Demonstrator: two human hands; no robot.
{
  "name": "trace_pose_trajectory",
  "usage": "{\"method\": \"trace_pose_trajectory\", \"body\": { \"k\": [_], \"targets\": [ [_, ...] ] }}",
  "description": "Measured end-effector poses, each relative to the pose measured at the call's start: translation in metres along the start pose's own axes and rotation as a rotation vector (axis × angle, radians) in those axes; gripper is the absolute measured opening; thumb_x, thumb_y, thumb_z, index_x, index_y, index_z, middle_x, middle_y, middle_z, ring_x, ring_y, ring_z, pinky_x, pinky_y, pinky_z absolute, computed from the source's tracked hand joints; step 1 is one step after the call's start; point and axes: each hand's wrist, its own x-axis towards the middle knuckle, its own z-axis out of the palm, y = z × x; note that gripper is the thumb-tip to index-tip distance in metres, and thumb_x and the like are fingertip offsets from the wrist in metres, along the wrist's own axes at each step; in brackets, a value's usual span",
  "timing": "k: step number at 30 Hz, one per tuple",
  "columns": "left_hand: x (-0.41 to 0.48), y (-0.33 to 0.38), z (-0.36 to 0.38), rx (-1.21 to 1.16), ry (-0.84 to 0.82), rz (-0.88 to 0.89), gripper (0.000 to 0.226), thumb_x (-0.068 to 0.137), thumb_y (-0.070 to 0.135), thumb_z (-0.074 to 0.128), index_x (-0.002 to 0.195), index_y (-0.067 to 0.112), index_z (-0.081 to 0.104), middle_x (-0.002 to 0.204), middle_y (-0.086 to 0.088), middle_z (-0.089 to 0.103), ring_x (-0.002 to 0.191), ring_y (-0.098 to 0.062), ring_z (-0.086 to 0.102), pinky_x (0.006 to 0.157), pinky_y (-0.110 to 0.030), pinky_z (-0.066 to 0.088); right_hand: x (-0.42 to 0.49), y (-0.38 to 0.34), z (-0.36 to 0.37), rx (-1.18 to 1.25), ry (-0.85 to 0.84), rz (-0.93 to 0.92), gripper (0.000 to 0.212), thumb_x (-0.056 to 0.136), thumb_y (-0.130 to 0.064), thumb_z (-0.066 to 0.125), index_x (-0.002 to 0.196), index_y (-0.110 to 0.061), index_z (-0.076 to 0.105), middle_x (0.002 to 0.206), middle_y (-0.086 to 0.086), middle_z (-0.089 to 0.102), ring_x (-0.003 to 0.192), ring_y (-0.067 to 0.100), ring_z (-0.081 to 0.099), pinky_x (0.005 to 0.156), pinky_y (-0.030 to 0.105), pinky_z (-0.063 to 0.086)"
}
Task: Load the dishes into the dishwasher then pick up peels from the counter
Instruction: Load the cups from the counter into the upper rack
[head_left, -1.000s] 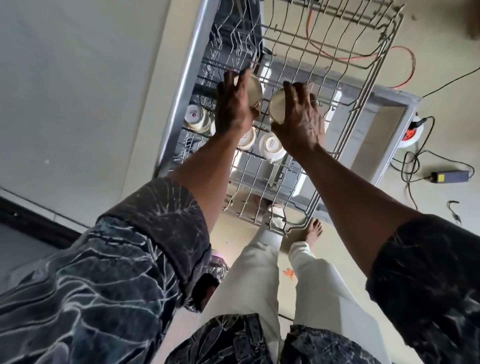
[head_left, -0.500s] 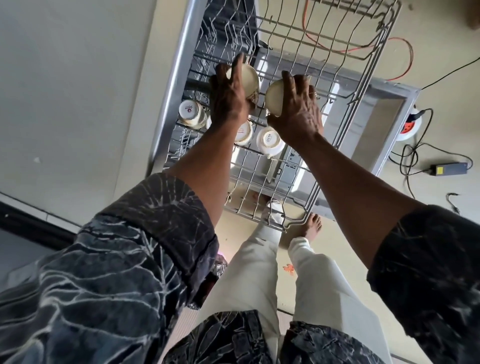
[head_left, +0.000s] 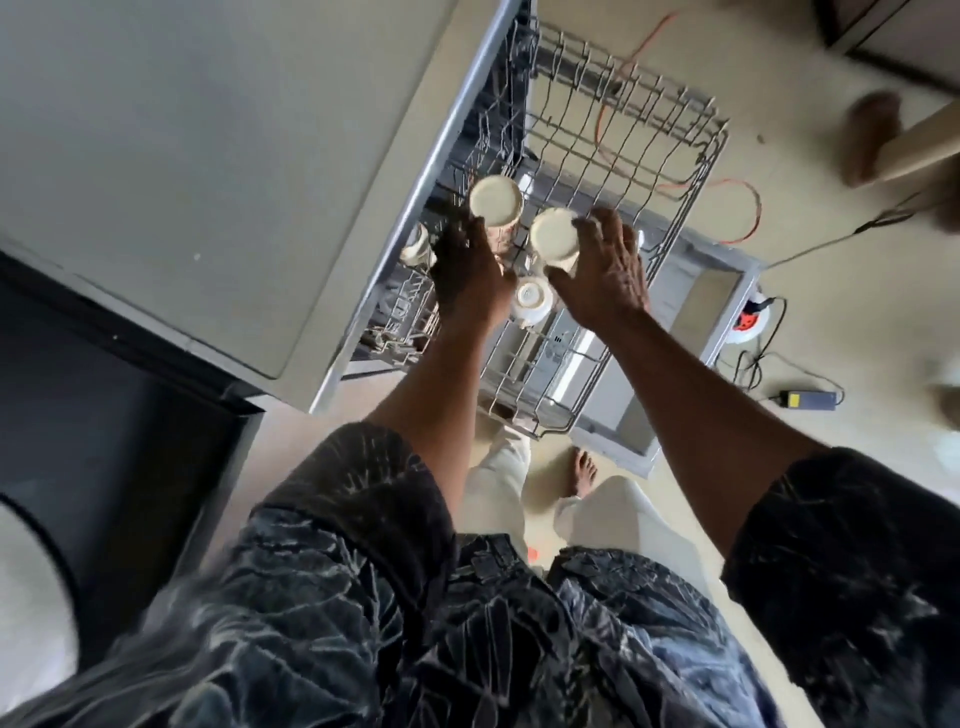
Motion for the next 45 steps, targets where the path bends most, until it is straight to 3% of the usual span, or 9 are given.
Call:
{"method": "trace_pose_trajectory", "body": {
  "k": [6,12,17,24,27,31,36,39,45],
  "targets": [
    [-0.085,-0.005,-0.026,-0.003,0.091,0.055,0.077,0.083,0.037,0.076,0.148,0.013,0.041,0.147,-0.017,0.046,0.131,-0.035,0.046,0.104,-0.046,0.042,-0.062,-0.01,-0.029,0.01,0.014,-0.047,0.058,0.086,-0.035,0.07,0.134,-0.006,0.054,0.149,0.016,0.046,0.134,0.038,0.042,0.106,0.051,0.042],
    [-0.169,-0.014,-0.042,-0.036,0.298,-0.047,0.079,0.084,0.041,0.076,0.148,0.014,0.04,0.152,-0.011,0.045,0.14,-0.031,0.04,0.113,-0.045,0.037,-0.127,-0.018,-0.054,-0.02,0.006,-0.243,0.058,0.09,-0.036,0.066,0.14,-0.01,0.051,0.153,0.015,0.044,0.142,0.038,0.036,0.114,0.056,0.034],
    [-0.24,-0.016,-0.046,-0.088,0.474,-0.158,0.074,0.077,0.039,0.081,0.137,0.008,0.053,0.139,-0.014,0.055,0.132,-0.033,0.048,0.107,-0.046,0.043,-0.162,-0.026,-0.075,-0.027,0.001,-0.391,0.065,0.094,-0.037,0.063,0.151,-0.013,0.041,0.161,0.012,0.034,0.149,0.035,0.026,0.119,0.054,0.024],
    [-0.324,-0.041,-0.075,-0.275,0.686,-0.249,0.069,0.085,0.036,0.075,0.142,0.008,0.049,0.151,-0.014,0.048,0.14,-0.032,0.042,0.114,-0.044,0.039,-0.2,-0.066,-0.076,0.066,-0.033,-0.571,0.061,0.095,-0.043,0.059,0.145,-0.01,0.05,0.154,0.018,0.045,0.144,0.04,0.037,0.116,0.057,0.031],
    [-0.359,-0.069,-0.083,-0.291,0.762,-0.389,0.068,0.086,0.041,0.07,0.143,0.01,0.049,0.154,-0.012,0.044,0.142,-0.03,0.039,0.113,-0.044,0.037,-0.214,-0.094,-0.064,0.063,-0.068,-0.65,0.069,0.09,-0.053,0.049,0.14,-0.007,0.056,0.147,0.021,0.051,0.137,0.042,0.045,0.111,0.057,0.038],
    [-0.397,-0.106,-0.09,-0.297,0.837,-0.56,0.069,0.088,0.054,0.053,0.142,0.012,0.051,0.153,-0.009,0.045,0.142,-0.031,0.039,0.115,-0.047,0.036,-0.231,-0.136,-0.052,0.055,-0.061,-0.819,0.061,0.088,-0.049,0.053,0.128,-0.004,0.063,0.136,0.022,0.059,0.128,0.043,0.052,0.106,0.056,0.044],
    [-0.444,-0.152,-0.098,-0.304,0.907,-0.709,0.067,0.087,0.047,0.061,0.14,0.009,0.052,0.153,-0.012,0.046,0.144,-0.034,0.038,0.116,-0.049,0.035,-0.259,-0.192,-0.031,0.022,-0.114,-0.944,0.053,0.093,-0.042,0.064,0.132,-0.007,0.061,0.145,0.016,0.054,0.138,0.038,0.043,0.113,0.053,0.037],
    [-0.472,-0.179,-0.103,-0.319,0.955,-0.783,0.066,0.087,0.044,0.065,0.141,0.008,0.053,0.155,-0.013,0.044,0.146,-0.035,0.036,0.116,-0.048,0.032,-0.285,-0.226,-0.014,0.005,-0.141,-1.047,0.055,0.093,-0.048,0.055,0.131,-0.008,0.061,0.145,0.015,0.054,0.138,0.037,0.043,0.111,0.052,0.039],
    [-0.523,-0.234,-0.11,-0.309,0.958,-0.852,0.067,0.088,0.039,0.068,0.145,0.008,0.048,0.159,-0.011,0.038,0.15,-0.034,0.027,0.119,-0.051,0.027,-0.346,-0.291,0.022,0.01,-0.2,-1.16,0.052,0.096,-0.041,0.062,0.139,-0.011,0.057,0.154,0.01,0.046,0.148,0.032,0.032,0.116,0.05,0.033]
  ]
}}
